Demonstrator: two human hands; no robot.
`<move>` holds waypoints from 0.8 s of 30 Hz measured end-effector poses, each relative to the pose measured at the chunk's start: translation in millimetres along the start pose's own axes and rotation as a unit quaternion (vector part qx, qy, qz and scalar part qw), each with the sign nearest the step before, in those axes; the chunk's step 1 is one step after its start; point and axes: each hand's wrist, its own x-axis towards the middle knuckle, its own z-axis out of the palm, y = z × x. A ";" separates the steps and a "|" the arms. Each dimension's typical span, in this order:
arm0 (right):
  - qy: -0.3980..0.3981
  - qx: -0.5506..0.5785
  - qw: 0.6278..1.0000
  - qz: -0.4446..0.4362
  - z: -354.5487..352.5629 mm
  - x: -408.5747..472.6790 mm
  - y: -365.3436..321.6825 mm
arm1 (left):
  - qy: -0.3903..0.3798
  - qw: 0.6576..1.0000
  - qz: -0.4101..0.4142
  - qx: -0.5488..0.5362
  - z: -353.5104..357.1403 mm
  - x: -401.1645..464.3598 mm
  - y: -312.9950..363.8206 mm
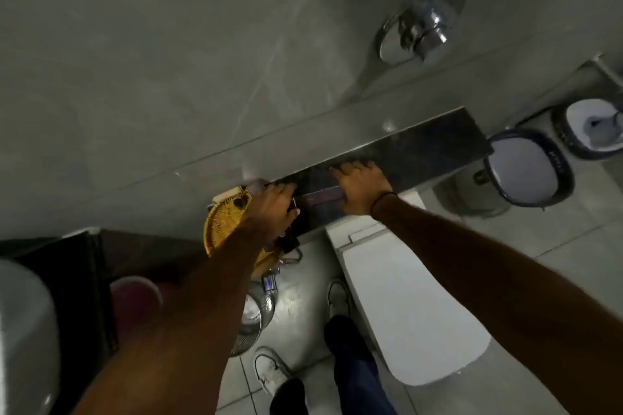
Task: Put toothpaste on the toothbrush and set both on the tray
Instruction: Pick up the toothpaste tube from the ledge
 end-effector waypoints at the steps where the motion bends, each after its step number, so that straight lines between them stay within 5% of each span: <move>1: -0.028 -0.011 1.000 -0.002 12.6 12.0 6.1 | -0.031 0.999 -0.013 -0.010 13.4 12.9 0.7; 10: -0.129 0.030 0.990 -0.045 158.7 70.1 16.4 | -0.122 0.992 -0.028 0.007 143.8 79.9 -11.9; 14: -0.101 0.082 0.991 -0.039 187.7 72.0 31.8 | -0.077 0.981 -0.098 -0.149 170.1 101.1 -11.2; 16: -0.089 0.106 0.990 -0.032 196.9 63.7 38.9 | -0.063 0.941 -0.157 -0.294 179.2 99.4 -9.2; 19: -0.092 0.134 0.986 -0.035 204.2 46.8 40.0 | -0.049 0.830 -0.246 -0.497 186.5 74.0 -8.1; 24: -0.052 0.324 0.934 0.142 175.4 27.0 30.8 | 0.014 0.739 -0.296 -0.605 158.8 33.8 -2.2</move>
